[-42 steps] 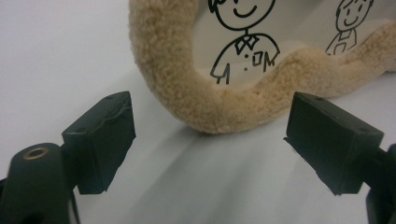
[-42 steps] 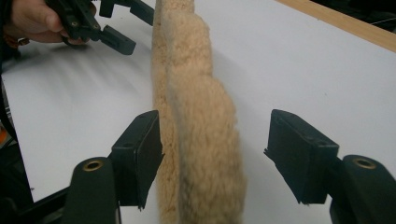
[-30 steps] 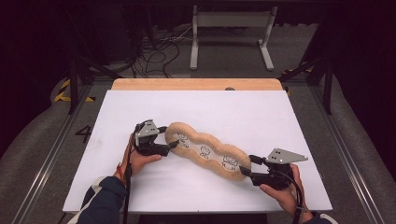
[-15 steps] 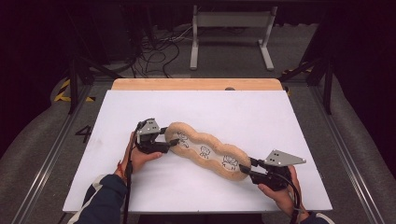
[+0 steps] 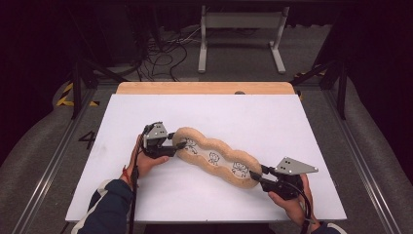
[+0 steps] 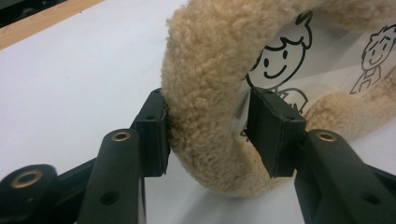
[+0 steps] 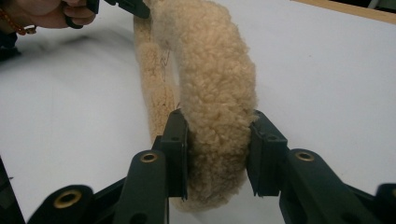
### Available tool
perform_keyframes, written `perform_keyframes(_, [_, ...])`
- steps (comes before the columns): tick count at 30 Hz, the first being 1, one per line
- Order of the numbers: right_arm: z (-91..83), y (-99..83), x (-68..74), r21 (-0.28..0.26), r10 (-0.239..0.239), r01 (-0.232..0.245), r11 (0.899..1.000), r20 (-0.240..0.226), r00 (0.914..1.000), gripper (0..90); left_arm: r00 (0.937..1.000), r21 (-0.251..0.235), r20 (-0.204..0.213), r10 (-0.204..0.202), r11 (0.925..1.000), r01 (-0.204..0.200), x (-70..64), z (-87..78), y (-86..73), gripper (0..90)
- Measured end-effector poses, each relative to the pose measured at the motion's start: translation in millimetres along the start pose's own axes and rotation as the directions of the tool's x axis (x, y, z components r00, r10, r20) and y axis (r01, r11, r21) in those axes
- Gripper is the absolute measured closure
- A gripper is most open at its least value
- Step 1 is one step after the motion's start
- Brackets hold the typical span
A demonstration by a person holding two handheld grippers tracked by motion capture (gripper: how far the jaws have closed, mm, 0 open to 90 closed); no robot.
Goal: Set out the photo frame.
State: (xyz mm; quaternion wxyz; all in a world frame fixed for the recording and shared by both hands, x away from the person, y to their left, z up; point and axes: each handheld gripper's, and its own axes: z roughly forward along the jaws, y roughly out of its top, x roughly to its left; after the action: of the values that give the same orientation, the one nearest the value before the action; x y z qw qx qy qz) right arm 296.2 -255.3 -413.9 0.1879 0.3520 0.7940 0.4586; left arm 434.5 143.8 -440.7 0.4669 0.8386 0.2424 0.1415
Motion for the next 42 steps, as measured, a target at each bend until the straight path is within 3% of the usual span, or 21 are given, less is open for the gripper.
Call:
perform_keyframes(8, [0.7,-0.1,-3.5,-0.004,-0.003,0.003,1.000,0.019,0.9998,64.7,1.0000,0.012,-0.003,0.008,0.9999,-0.008,0.8,-8.3,-1.8,62.9])
perform_keyframes(32, [10.1,4.1,-12.3,-0.013,-0.013,0.014,1.000,0.082,0.9966,64.8,0.9991,0.066,-0.013,0.041,0.9970,-0.040,-11.4,-25.5,-5.6,63.3])
perform_keyframes(35, [9.4,3.2,-12.0,-0.017,-0.002,0.003,1.000,0.082,0.9966,61.3,0.9993,0.057,-0.019,0.033,0.9979,-0.032,-11.4,-25.1,-5.6,63.2])
perform_keyframes(38, [3.4,1.6,-10.7,-0.027,0.030,-0.028,0.999,0.063,0.9976,60.1,0.9992,0.013,-0.038,0.009,0.9999,-0.008,-11.7,-25.5,-5.0,60.8])
perform_keyframes(42, [-2.2,-1.1,-9.7,-0.030,0.032,-0.030,0.999,0.062,0.9976,61.1,0.9996,-0.036,-0.028,-0.007,0.9993,0.006,-11.2,-27.5,-3.3,58.6])
